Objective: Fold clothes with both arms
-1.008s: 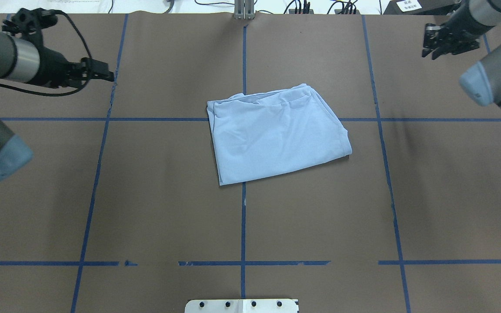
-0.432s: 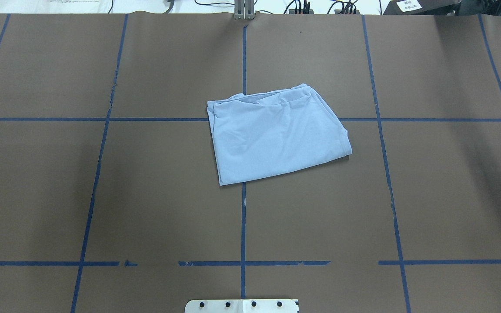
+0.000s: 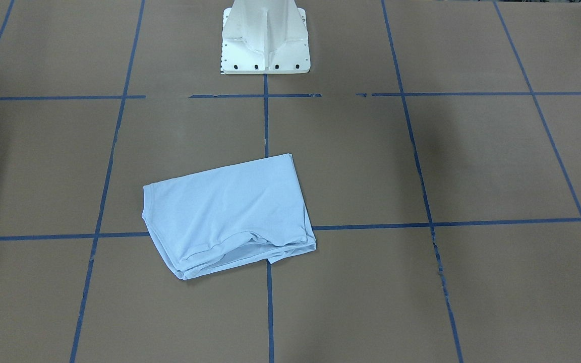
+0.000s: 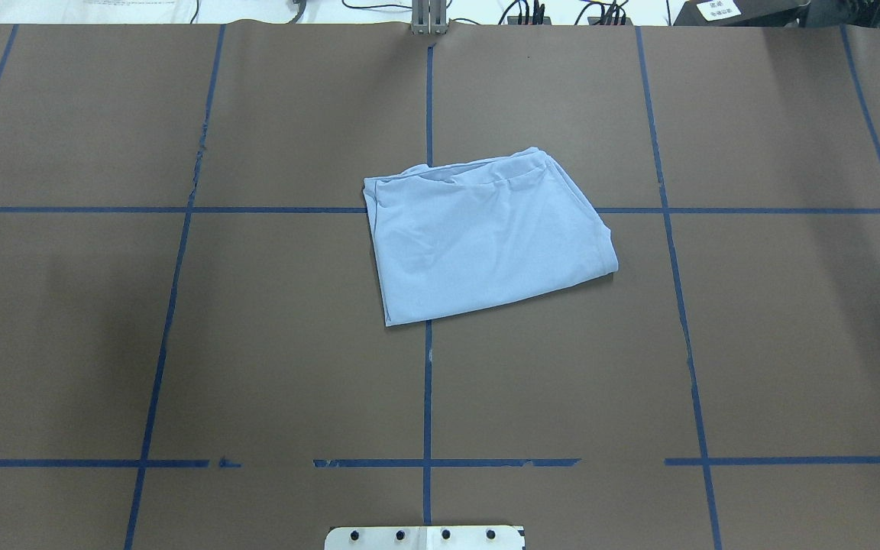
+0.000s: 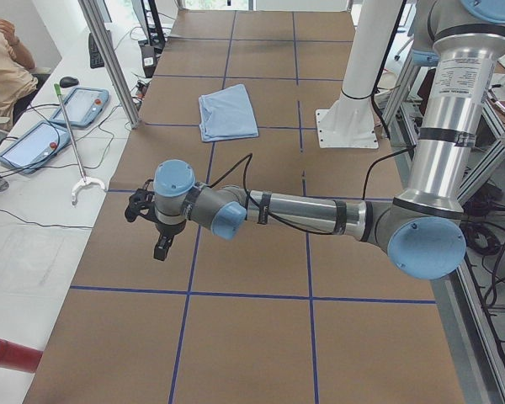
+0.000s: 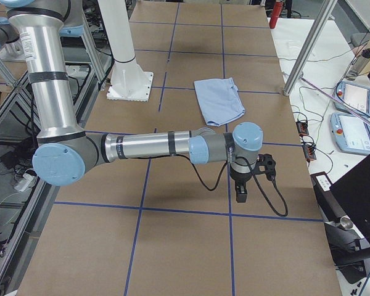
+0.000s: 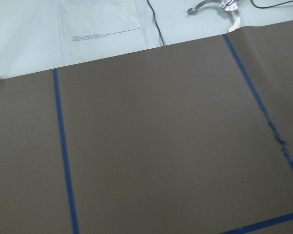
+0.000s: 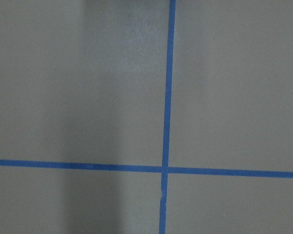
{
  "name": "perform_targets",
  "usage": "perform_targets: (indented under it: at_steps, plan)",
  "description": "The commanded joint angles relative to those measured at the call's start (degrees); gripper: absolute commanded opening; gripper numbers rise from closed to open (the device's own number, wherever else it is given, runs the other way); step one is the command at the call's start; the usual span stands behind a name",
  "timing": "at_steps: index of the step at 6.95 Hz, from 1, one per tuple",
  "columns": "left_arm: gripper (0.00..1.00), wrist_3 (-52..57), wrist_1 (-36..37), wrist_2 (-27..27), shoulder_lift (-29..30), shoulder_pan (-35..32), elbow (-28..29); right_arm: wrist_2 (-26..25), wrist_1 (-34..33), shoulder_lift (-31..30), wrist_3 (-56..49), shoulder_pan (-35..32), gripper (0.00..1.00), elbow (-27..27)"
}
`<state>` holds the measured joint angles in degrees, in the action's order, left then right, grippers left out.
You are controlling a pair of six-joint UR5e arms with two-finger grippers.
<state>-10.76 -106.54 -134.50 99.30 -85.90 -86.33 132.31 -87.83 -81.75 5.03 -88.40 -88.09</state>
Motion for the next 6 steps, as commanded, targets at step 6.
perform_targets:
  at_steps: [6]
  plan:
    - [1.0, 18.7, 10.7, -1.1, -13.2, -1.4, -12.1, 1.5, 0.3, -0.3, 12.2, 6.7, 1.0, -1.4]
